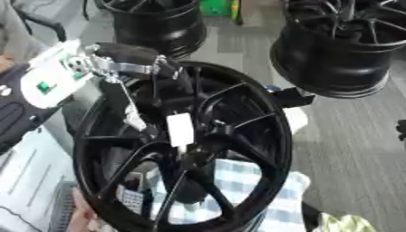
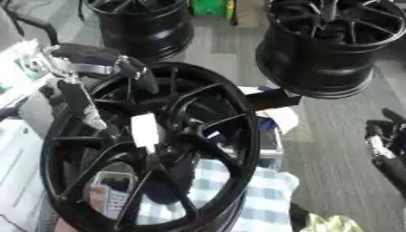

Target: Pull the pin out of the wheel hub.

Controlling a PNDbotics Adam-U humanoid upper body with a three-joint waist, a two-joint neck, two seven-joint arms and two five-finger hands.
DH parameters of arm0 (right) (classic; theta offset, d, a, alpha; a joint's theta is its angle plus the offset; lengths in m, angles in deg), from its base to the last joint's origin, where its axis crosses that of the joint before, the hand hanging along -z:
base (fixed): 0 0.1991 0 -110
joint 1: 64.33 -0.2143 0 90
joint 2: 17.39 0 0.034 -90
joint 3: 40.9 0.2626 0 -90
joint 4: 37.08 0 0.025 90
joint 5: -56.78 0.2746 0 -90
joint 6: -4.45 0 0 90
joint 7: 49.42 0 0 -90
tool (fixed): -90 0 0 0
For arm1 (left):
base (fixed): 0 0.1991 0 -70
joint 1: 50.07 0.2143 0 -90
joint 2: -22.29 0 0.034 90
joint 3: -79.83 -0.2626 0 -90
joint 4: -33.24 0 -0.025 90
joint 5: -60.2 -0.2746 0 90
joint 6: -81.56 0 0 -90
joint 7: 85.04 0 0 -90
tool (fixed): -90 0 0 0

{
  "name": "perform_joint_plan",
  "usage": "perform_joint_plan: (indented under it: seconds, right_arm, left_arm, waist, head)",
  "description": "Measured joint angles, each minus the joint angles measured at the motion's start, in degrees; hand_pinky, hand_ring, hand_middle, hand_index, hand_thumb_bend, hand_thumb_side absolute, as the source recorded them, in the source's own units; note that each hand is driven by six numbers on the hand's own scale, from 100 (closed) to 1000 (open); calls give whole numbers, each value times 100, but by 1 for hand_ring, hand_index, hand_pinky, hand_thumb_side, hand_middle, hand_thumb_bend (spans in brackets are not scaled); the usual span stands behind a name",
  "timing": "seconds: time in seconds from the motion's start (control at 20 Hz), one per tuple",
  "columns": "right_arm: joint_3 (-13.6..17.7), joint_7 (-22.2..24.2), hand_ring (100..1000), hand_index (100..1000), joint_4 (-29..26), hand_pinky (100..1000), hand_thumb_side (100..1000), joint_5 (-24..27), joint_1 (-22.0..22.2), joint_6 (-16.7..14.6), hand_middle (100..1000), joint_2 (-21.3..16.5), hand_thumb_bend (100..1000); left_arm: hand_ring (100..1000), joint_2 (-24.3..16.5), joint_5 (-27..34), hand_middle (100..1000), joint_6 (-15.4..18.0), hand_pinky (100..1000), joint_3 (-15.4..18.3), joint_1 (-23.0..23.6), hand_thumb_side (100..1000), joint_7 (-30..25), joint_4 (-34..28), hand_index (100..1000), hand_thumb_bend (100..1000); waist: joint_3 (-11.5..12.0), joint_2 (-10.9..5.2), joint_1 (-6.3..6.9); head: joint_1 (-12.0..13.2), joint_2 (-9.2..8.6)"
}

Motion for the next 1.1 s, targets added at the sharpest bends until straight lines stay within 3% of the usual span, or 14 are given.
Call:
perform_joint_plan:
  seconds: [0.5, 1.1]
  right_arm:
    - [-2, 12, 803, 935, 0, 806, 467, -11, 1, 8, 730, -2, 100]
    - [-3, 21, 803, 935, 1, 806, 466, -17, 6, 2, 729, -34, 100]
  left_arm:
    - [779, 214, -406, 783, 191, 822, -319, -236, 387, 191, 107, 864, 621]
    - [749, 218, -991, 743, 423, 809, -468, -258, 278, 423, 317, 824, 540]
  waist:
    - [-26, -13, 59]
    - [-61, -38, 109]
  head:
    - [1, 0]
    - [-5, 0]
